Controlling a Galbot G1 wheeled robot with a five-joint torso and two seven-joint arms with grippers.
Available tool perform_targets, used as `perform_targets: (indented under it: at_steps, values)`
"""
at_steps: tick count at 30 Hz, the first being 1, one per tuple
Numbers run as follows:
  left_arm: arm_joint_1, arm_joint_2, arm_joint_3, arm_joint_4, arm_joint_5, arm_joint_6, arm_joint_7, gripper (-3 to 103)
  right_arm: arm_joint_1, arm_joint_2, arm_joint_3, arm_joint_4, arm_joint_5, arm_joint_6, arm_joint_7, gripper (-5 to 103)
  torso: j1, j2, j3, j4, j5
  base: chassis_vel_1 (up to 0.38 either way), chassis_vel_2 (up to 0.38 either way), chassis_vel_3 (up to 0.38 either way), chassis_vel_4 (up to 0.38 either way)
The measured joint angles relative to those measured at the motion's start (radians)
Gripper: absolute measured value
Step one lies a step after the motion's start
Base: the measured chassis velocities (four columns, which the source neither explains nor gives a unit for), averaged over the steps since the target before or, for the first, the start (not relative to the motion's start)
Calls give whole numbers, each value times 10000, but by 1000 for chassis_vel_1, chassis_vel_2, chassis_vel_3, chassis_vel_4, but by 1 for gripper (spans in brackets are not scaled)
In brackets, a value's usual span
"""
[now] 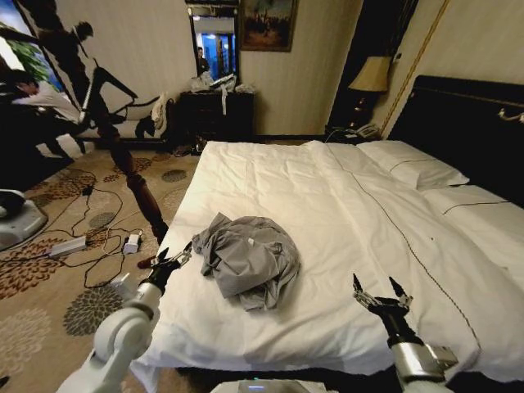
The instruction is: Pick up the clothes from the bed and hang them on the clothes hanger.
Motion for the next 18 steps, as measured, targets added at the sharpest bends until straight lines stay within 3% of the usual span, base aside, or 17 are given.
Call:
perform_targets:
  at_steps: [4,6,9,13,15,18]
  values:
    - [-471,4,363,473,-360,152,-103,93,-27,18,19,14,-65,7,9,100,0,0,0,0,0,0,0,0,0]
    - [-884,-2,616,827,-595,253,-129,82,-17,38,32,18,-100,-7,53,100,0,0,0,-2,1,0,0,0,0]
    - [-1138,-22,746,1125,-688,298,-133,77,1,55,42,18,-108,-33,81,100,0,0,0,-1,2,0,0,0,0]
    - [-1592,-87,1051,1768,-689,312,-11,55,13,74,93,17,-93,-80,97,100,0,0,0,2,1,0,0,0,0]
    - [-1713,-122,1140,1877,-661,313,20,55,35,75,114,11,-73,-100,114,100,0,0,0,1,2,0,0,0,0]
    - [-2141,-301,1443,2283,-479,313,84,39,83,76,146,7,-5,-161,139,100,0,0,0,0,2,0,0,0,0]
